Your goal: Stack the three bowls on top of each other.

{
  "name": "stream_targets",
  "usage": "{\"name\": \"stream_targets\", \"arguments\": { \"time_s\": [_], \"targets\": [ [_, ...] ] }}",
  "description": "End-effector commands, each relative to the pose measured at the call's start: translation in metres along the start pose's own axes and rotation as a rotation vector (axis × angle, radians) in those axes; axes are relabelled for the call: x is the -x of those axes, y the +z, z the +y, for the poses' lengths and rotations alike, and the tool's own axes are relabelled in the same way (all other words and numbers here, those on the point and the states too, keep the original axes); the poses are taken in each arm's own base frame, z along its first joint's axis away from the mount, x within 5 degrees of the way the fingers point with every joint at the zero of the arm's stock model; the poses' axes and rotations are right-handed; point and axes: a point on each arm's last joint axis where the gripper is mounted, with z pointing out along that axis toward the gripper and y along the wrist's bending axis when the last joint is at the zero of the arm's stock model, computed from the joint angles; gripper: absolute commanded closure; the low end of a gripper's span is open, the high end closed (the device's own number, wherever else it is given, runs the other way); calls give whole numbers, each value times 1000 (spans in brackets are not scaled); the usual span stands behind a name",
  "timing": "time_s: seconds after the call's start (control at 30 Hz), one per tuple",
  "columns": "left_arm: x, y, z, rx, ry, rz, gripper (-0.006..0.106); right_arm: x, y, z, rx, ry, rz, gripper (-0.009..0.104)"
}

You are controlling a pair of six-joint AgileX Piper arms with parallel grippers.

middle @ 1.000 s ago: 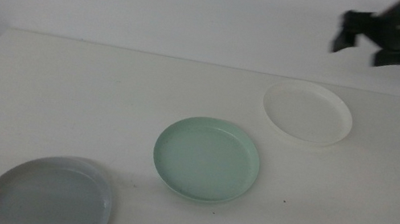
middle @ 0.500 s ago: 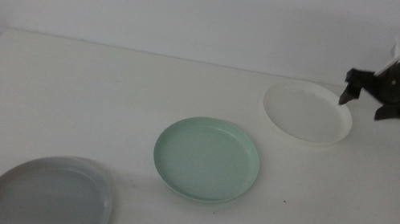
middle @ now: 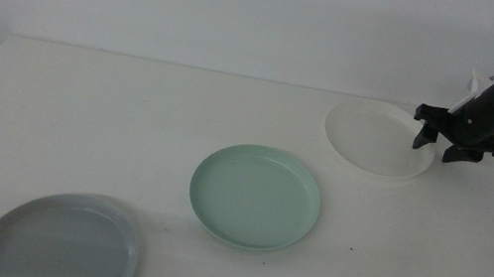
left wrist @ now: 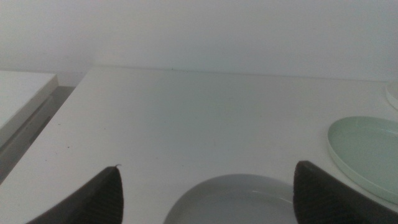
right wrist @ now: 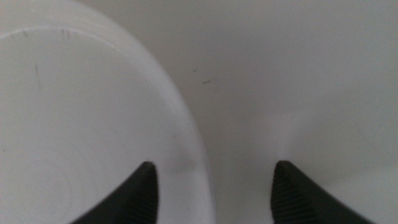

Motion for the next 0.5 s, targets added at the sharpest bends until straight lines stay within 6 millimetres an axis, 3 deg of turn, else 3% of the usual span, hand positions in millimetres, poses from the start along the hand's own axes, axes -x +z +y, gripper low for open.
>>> {"name": "stream_targets", "arguments": {
  "time_s": [0.0, 0.23, 0.3, 0.33, 0.47],
  "targets": [
    [1, 0, 0, -3, -10, -16, 7, -2, 8, -4, -3, 4, 19, 53],
    [1, 0, 0, -3, -7, -16, 7, -2, 9, -5, -6, 2, 13, 94],
    [1, 0, 0, -3, -7, -16, 7, -1, 6, -5, -17, -9, 4, 98],
    [1, 0, 0, -3, -7, -16, 7, 1, 1, -6, -25, -16, -5, 98],
    [1, 0, 0, -3, -7, -16, 7, 12, -50, 7, -7, -76, -93, 98]
  ]
}}
